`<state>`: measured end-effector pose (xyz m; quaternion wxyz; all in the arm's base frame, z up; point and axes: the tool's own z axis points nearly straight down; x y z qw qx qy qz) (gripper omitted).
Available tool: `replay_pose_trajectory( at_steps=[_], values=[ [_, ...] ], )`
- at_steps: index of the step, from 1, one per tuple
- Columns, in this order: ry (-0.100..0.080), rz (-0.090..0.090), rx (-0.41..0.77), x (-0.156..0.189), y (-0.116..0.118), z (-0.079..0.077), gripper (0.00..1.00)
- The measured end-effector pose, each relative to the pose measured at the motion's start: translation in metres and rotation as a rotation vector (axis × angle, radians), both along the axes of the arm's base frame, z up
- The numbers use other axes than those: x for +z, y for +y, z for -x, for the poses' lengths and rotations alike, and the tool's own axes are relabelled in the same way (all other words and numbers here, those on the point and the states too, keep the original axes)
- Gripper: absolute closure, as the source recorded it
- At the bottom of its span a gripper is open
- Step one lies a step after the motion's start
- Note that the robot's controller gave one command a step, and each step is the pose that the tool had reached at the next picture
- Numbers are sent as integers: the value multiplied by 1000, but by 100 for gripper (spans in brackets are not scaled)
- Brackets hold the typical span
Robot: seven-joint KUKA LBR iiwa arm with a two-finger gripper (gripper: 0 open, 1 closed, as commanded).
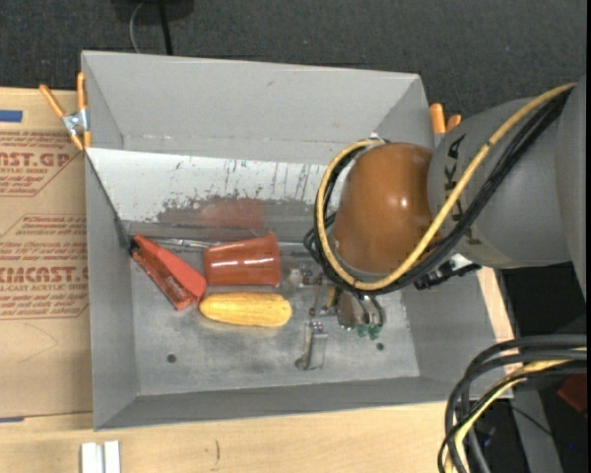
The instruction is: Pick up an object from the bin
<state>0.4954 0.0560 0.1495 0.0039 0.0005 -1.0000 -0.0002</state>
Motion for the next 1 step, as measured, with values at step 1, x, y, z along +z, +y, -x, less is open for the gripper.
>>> replay_pose_trajectory(
  at_steps=[1],
  values=[
    [-7,-1,0,4,0,-2,0]
  ],
)
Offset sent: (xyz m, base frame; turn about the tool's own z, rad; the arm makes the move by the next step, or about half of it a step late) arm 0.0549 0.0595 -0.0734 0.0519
